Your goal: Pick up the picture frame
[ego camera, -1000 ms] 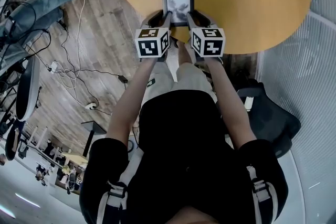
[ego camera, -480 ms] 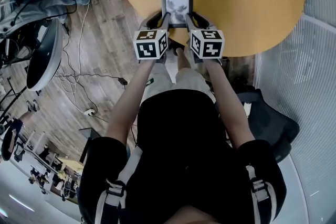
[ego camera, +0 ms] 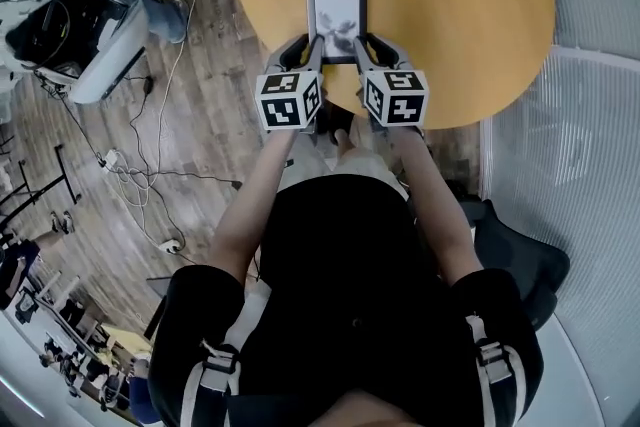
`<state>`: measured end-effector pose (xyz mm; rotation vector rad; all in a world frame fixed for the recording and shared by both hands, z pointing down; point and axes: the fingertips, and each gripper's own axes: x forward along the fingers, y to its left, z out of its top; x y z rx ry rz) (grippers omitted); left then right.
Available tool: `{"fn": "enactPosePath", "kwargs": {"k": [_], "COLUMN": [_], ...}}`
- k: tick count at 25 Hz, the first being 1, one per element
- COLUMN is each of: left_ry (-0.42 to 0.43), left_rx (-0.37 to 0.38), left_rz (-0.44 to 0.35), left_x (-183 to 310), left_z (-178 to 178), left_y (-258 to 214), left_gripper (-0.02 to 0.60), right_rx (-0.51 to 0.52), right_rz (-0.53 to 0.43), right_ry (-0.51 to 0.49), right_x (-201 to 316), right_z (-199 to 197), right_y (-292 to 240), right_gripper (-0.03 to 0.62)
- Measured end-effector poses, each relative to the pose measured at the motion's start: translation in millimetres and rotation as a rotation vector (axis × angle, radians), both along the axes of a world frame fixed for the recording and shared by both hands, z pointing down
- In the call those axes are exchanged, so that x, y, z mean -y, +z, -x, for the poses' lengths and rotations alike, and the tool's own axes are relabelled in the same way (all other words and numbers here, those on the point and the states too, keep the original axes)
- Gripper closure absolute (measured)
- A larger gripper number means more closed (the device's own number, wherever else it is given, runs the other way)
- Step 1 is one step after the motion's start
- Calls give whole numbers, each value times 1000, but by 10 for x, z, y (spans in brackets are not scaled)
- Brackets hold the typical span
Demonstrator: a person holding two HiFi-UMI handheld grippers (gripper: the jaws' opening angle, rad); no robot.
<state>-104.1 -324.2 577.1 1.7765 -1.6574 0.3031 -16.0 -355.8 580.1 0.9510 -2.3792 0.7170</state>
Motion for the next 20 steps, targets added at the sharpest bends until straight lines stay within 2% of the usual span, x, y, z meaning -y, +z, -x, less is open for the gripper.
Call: {"fn": "enactPosePath", "kwargs": {"k": [7, 11, 13, 15, 20], "left_ry": [-32, -29, -38, -40, -42], "left_rx": [32, 95, 108, 121, 124], "left_rz": [-126, -201, -248, -295, -393], "left_x": [51, 897, 1065, 833, -108], "left_z": [180, -75, -78, 24, 310], "left_y": [-723, -1315, -1534, -1653, -1925], "left_gripper": [491, 491, 491, 491, 491], "right_rx": [38, 90, 123, 138, 171], "right_rz": [-126, -172, -209, -261, -365], "right_ry": [-32, -41, -48, -57, -78], "right_x": [115, 969, 1149, 931, 0], "right_z": [201, -44, -45, 61, 346], "right_y": [-722, -1254, -1462, -1602, -1931], "right_gripper": [496, 496, 496, 497, 497]}}
